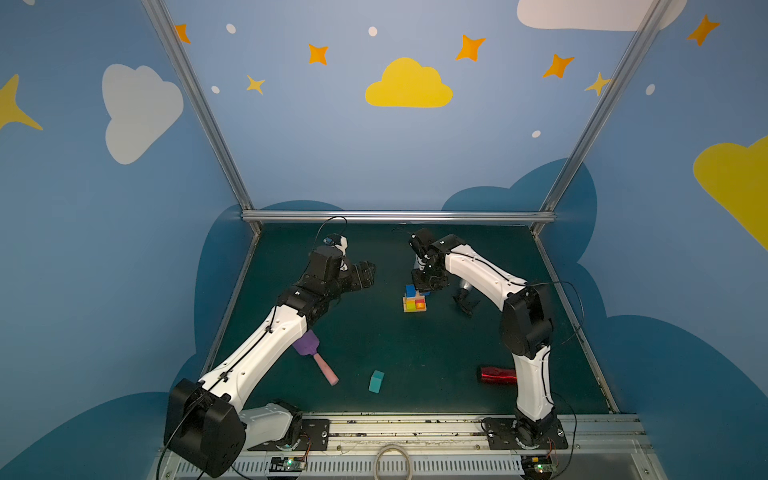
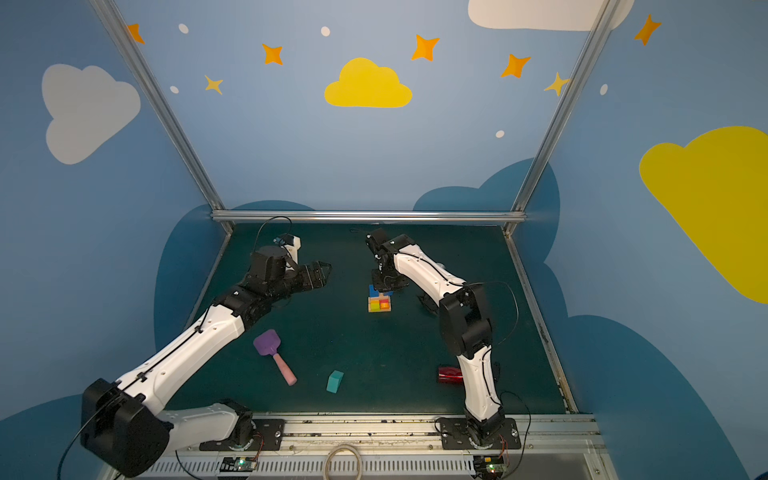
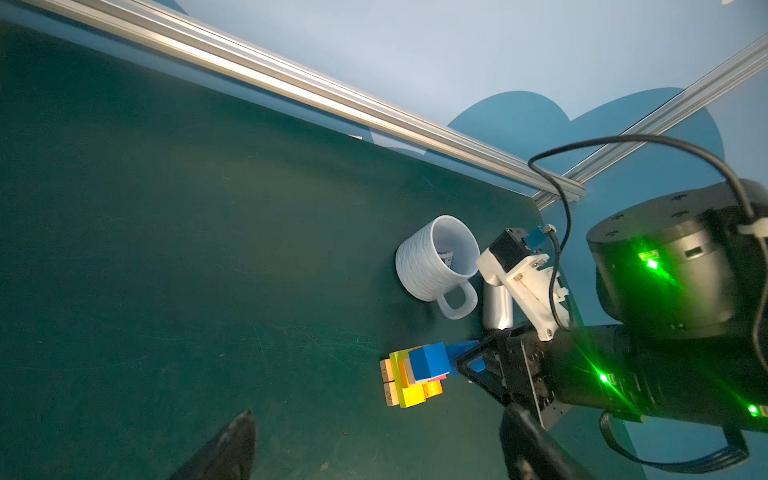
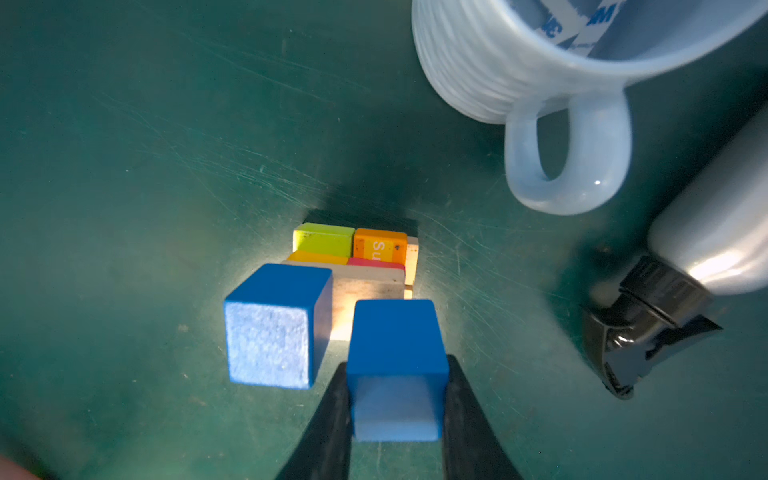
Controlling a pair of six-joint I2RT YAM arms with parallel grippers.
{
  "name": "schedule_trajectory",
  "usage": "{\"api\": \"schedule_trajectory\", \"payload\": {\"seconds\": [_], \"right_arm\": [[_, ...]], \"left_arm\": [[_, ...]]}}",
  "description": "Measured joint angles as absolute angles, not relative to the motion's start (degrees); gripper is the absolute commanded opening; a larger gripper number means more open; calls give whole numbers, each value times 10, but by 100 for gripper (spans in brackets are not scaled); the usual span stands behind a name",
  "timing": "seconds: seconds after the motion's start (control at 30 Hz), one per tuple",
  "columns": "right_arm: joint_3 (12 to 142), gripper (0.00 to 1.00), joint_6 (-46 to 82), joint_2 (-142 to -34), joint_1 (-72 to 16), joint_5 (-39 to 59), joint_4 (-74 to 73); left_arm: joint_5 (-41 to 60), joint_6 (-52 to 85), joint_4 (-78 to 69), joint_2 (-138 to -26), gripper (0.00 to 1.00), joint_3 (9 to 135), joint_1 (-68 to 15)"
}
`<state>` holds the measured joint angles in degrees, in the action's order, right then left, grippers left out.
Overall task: Build the wood block tower
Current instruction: 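Carry the blue cube with the right gripper over the stack beside the first blue cube, then lower the blue cube with the right gripper next to the first blue cube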
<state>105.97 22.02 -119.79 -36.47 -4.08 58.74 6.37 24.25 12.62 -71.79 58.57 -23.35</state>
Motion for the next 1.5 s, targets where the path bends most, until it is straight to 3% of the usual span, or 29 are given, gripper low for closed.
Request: {"api": "schedule_trajectory", "payload": {"seconds": [1.5], "right_arm": [[1079,34,221,-1219,-365,-33,590]], "left_arm": [[70,243,126,-720,91,586,-232]]}}
